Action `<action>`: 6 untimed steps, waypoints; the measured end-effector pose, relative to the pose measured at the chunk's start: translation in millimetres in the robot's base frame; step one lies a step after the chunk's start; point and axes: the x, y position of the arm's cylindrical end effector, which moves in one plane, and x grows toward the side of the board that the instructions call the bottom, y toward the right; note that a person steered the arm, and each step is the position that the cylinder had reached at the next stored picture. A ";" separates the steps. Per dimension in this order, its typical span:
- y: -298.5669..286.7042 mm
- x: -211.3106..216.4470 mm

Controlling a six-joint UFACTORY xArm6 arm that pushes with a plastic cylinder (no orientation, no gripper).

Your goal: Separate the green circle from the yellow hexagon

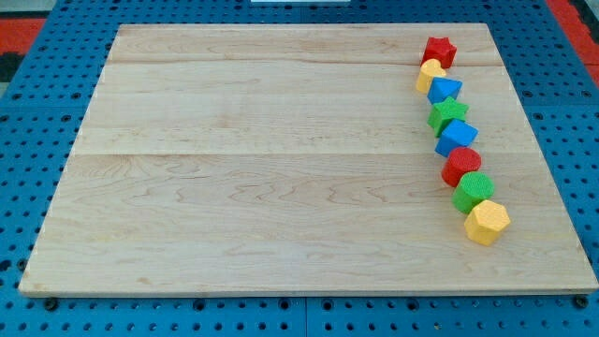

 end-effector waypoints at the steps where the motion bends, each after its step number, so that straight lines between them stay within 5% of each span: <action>1: 0.1 -9.7; 3: -49.4 -35.5; 6: -231.0 -36.7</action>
